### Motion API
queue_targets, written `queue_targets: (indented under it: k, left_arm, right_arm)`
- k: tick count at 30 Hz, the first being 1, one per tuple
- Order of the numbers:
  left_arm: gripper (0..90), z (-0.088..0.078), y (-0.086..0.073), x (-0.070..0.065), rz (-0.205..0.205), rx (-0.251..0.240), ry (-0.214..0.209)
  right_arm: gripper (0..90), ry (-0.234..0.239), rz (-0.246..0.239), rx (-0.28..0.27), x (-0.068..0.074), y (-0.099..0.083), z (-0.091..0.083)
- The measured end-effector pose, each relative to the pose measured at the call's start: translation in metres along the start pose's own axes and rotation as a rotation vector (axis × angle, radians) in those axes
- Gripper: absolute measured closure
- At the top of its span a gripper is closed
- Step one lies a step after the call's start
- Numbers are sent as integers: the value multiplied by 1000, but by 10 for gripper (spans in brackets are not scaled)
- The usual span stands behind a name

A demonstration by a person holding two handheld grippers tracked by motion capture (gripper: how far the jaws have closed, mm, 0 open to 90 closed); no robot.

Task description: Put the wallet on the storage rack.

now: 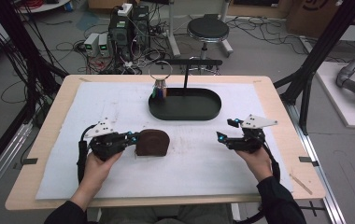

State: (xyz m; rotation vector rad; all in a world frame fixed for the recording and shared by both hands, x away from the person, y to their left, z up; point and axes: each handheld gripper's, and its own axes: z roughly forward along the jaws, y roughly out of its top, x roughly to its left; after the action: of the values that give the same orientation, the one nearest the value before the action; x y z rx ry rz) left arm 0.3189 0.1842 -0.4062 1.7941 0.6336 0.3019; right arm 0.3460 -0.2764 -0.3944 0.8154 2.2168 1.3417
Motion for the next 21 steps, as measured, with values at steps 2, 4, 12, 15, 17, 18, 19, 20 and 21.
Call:
queue_targets:
  k: [2,4,12,15,17,18,19,20,21]
  left_arm:
    - [885,-1,1,-2,16,-2,-5]
    - [885,-2,1,-4,30,-6,-9]
    - [885,-5,0,-5,56,-6,-30]
    - [885,-5,1,-6,64,-6,-36]
    - [885,-5,0,-6,65,-9,-40]
    - [885,-5,0,-6,67,-8,-40]
    - [885,-5,0,-6,68,-7,-40]
    - [885,-5,0,-5,66,-7,-42]
    - [885,-5,0,-5,67,-8,-42]
  right_arm:
    - [305,28,3,-9,3,5,7]
    - [305,63,1,-13,7,9,15]
    - [308,262,-34,26,27,23,59]
    - [328,314,-43,43,35,28,77]
    - [335,344,-49,57,41,30,87]
    - [338,358,-55,63,43,31,92]
    - [341,372,-55,70,45,32,96]
    - [345,383,-57,77,47,32,101]
    - [347,401,-51,92,50,32,104]
